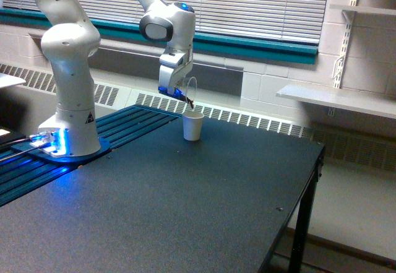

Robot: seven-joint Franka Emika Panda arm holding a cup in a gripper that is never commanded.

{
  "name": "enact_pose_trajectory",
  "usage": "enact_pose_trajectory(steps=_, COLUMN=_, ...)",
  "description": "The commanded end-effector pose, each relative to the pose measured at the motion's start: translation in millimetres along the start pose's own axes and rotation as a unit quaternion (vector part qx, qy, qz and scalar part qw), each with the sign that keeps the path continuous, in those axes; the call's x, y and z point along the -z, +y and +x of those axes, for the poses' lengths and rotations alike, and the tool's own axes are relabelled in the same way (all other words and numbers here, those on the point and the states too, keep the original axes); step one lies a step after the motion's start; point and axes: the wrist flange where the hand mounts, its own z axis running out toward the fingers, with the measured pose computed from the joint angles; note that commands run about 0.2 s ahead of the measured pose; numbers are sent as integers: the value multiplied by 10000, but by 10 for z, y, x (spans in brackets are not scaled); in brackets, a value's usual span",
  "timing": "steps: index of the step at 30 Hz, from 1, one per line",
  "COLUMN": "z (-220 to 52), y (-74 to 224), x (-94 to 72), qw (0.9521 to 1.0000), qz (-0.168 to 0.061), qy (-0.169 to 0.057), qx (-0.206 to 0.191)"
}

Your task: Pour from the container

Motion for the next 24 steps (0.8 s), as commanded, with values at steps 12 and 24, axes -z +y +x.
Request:
enact_pose_trajectory(steps=12, z=65, y=-34, x=-44, qw=9998, qz=-19, qy=-199, qx=46)
enact_pose_trajectory(steps=24, z=98, y=-88, x=-37, qw=9996, qz=-25, qy=-251, qx=108)
